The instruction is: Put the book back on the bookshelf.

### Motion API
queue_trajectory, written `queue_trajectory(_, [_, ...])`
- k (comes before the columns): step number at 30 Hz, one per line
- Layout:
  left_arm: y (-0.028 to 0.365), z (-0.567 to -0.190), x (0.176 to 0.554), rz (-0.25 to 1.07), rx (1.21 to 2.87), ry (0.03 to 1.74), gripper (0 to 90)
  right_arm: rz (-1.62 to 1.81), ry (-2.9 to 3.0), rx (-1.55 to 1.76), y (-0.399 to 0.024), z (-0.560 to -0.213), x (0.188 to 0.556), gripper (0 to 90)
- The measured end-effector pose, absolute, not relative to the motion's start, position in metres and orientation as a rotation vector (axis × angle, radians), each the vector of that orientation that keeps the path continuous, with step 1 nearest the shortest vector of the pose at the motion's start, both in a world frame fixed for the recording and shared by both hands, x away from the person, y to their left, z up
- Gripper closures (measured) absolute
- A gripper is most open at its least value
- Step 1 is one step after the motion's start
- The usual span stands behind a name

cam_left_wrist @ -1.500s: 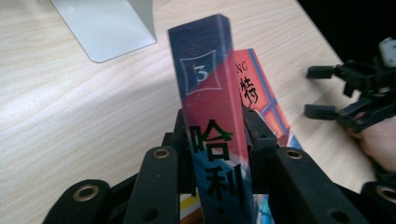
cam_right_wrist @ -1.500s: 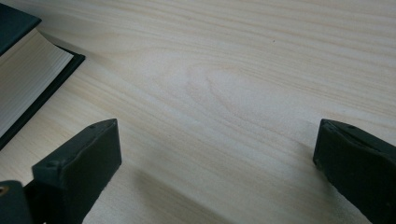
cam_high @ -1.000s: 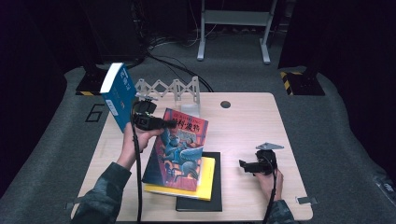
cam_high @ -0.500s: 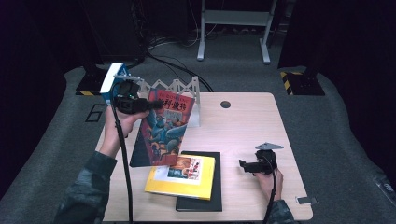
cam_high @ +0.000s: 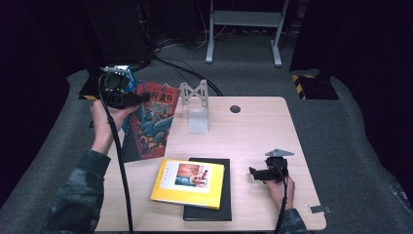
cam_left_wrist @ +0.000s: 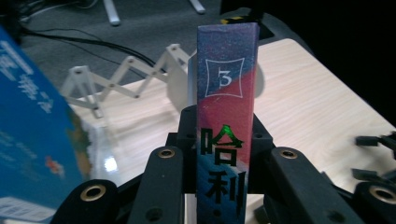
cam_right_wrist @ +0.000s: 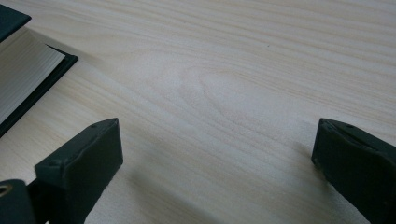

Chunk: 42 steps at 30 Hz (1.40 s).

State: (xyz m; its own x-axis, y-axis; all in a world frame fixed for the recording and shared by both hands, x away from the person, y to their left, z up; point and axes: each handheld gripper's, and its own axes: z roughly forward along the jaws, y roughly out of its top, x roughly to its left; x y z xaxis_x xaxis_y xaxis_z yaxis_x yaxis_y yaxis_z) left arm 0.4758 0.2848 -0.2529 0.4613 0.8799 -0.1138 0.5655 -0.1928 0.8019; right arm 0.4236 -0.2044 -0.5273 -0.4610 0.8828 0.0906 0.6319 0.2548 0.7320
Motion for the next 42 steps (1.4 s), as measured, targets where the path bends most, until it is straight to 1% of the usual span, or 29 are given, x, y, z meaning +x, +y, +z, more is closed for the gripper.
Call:
queue_trajectory(6, [0.299,-0.251,0.482,0.546,1.859,1.262,74.1,1.033,2.195,1.389,-0.204,-0.527,0.424,1.2])
queue_trajectory(9, [0.307,-0.251,0.485,0.604,1.825,1.306,74.1,1.033,2.195,1.387,-0.204,-0.527,0.424,1.1])
queue_trajectory(11, [0.310,-0.250,0.486,0.609,1.831,1.315,74.1,1.033,2.196,1.388,-0.204,-0.527,0.423,1.1])
queue_trajectory(14, [0.321,-0.250,0.490,0.650,1.768,1.356,74.1,1.028,2.197,1.384,-0.204,-0.527,0.423,1.1])
queue_trajectory(17, [0.327,-0.248,0.492,0.694,1.734,1.371,74.0,1.026,2.197,1.383,-0.204,-0.527,0.423,1.1])
queue_trajectory(23, [0.336,-0.245,0.498,0.740,1.680,1.411,74.1,1.027,2.191,1.394,-0.203,-0.527,0.423,1.0])
queue_trajectory(28, [0.337,-0.247,0.504,0.776,1.656,1.435,74.0,1.024,2.196,1.390,-0.203,-0.527,0.423,0.8])
queue_trajectory(35, [0.330,-0.255,0.523,0.851,1.637,1.461,74.1,1.021,2.199,1.385,-0.203,-0.528,0.423,0.8])
queue_trajectory(42, [0.328,-0.262,0.535,0.868,1.634,1.478,74.1,1.028,2.196,1.386,-0.203,-0.528,0.423,0.8])
